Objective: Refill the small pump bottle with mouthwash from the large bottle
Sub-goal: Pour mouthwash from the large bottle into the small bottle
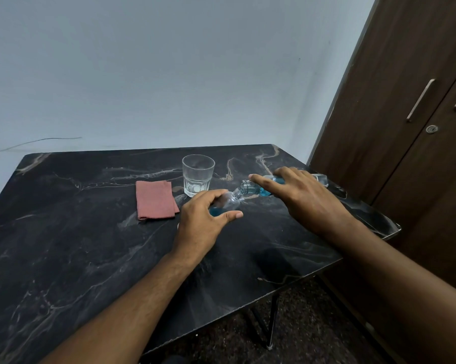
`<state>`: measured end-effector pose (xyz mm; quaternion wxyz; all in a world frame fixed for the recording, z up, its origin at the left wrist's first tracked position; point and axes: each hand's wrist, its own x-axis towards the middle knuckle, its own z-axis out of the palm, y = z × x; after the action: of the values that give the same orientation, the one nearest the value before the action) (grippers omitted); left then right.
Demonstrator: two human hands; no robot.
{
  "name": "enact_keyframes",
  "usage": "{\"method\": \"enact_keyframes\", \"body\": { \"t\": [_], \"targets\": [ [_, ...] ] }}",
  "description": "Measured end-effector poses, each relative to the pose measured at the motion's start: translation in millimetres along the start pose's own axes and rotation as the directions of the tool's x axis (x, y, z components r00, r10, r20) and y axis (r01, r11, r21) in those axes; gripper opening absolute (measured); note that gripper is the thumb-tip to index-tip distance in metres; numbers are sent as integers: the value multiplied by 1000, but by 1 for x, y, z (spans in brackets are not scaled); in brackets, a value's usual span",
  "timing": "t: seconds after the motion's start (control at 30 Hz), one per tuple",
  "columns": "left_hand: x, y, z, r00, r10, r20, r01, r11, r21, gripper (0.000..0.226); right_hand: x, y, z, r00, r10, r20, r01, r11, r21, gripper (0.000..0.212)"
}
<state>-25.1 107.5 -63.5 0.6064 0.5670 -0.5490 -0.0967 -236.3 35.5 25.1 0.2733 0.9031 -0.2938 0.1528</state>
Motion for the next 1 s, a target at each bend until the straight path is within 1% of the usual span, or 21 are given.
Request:
{"method": "enact_keyframes", "body": {
  "t": [0.3,0.57,0.7,1.0],
  "targets": [
    [0,0,0,1000,12,0,-12,1000,10,58,1,0,-2,1000,-2,15,2,1000,11,94],
    [0,0,-1,1000,10,15,-10,1000,-1,62,1,0,-4,1000,-5,10,5,1000,11,91],
    [0,0,-1,1000,11,11,-11,1000,-2,58,1,0,-4,1000,-9,3,9,1000,-2,91],
    [1,-1,-1,1000,12,14,-12,1000,7,60,2,0,-5,999,0,33,0,1000,15,93]
  ]
}}
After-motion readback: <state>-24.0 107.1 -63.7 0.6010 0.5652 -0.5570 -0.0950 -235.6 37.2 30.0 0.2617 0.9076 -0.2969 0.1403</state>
